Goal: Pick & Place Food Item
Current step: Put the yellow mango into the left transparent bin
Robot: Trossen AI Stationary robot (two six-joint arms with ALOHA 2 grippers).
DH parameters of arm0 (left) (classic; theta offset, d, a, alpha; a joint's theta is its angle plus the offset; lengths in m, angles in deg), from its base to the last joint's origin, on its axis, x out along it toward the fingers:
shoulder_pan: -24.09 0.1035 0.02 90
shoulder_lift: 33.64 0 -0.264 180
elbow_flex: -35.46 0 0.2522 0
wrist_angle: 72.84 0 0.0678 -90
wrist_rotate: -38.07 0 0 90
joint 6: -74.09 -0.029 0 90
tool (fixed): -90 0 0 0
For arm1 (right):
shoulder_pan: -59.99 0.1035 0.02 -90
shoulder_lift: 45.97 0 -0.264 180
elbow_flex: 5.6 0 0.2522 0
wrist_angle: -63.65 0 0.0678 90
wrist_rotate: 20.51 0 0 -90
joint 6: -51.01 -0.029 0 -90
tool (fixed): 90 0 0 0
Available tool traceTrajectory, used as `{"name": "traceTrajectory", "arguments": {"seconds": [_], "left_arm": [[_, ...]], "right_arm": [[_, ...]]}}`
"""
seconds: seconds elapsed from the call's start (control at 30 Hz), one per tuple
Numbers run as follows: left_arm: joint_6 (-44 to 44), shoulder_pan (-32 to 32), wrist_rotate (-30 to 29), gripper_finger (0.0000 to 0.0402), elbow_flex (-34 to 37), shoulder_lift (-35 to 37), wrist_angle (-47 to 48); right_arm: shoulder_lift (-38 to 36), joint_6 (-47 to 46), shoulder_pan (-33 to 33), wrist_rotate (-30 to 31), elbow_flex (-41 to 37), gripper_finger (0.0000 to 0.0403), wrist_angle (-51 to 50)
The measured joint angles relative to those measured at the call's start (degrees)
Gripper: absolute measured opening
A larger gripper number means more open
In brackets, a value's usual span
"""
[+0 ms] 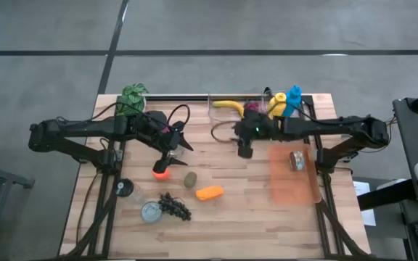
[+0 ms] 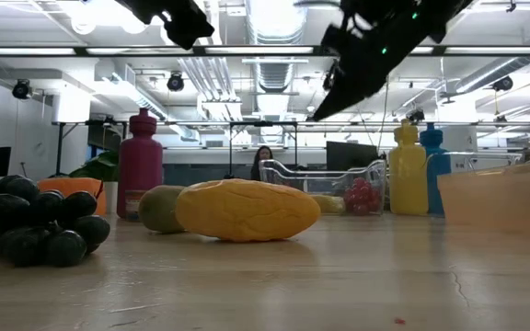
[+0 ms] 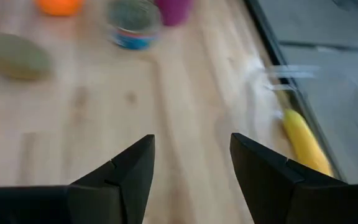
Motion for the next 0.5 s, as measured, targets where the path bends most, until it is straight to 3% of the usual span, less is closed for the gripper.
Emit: {"name": "traceTrajectory", "arguments": {"seconds": [0.3, 0.5], "left_arm": [[-1.22, 0.0, 0.01, 0.0261, 0.0, 0.0, 0.0], [-1.22, 0.0, 0.01, 0.0254, 0.0, 0.0, 0.0]], "right_arm": [[-0.27, 0.0, 13.06, 0.0, -0.12, 0.0208, 0.55], [3.23, -1.23, 17.99, -0.01, -0.11, 0.0208, 5.9]]}}
